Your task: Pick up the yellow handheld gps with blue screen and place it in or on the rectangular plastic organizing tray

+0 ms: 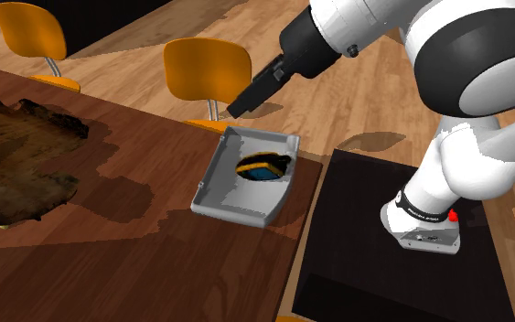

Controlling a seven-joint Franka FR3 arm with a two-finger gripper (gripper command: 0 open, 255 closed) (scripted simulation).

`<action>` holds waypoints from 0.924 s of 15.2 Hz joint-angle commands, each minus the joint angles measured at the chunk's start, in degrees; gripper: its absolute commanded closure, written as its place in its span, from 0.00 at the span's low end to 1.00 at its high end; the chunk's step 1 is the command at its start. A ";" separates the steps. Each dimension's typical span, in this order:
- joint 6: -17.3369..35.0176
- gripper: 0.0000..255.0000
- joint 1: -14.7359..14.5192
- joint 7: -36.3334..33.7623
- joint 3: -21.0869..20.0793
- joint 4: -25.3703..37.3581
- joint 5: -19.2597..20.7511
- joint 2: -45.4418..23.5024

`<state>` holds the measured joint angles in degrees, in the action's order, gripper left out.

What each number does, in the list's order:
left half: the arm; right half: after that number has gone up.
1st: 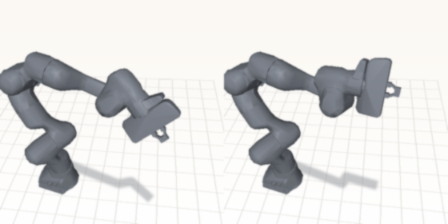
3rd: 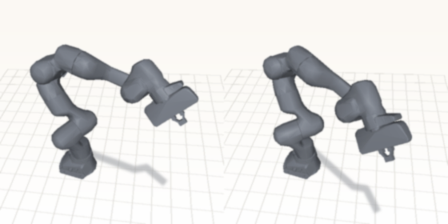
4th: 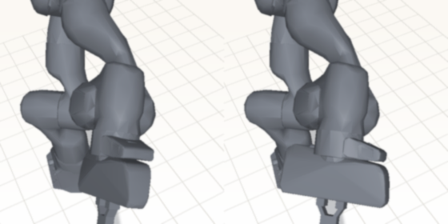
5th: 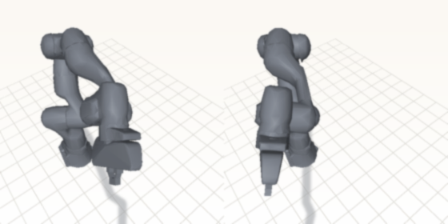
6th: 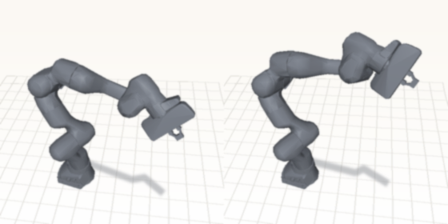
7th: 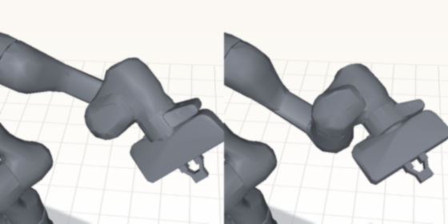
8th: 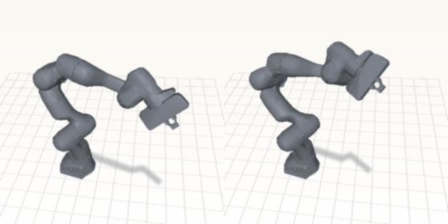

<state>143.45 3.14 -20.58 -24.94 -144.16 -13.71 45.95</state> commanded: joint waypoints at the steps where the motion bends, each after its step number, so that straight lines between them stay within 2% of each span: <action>1: 0.00 0.00 0.00 0.00 0.00 0.00 0.00 0.00; 2: 0.00 0.00 0.00 0.00 0.00 0.00 0.00 0.00; 6: -8.12 0.00 -1.51 0.04 2.36 1.91 0.24 6.03; 14: -8.12 0.00 -1.51 0.03 2.37 1.91 0.24 6.03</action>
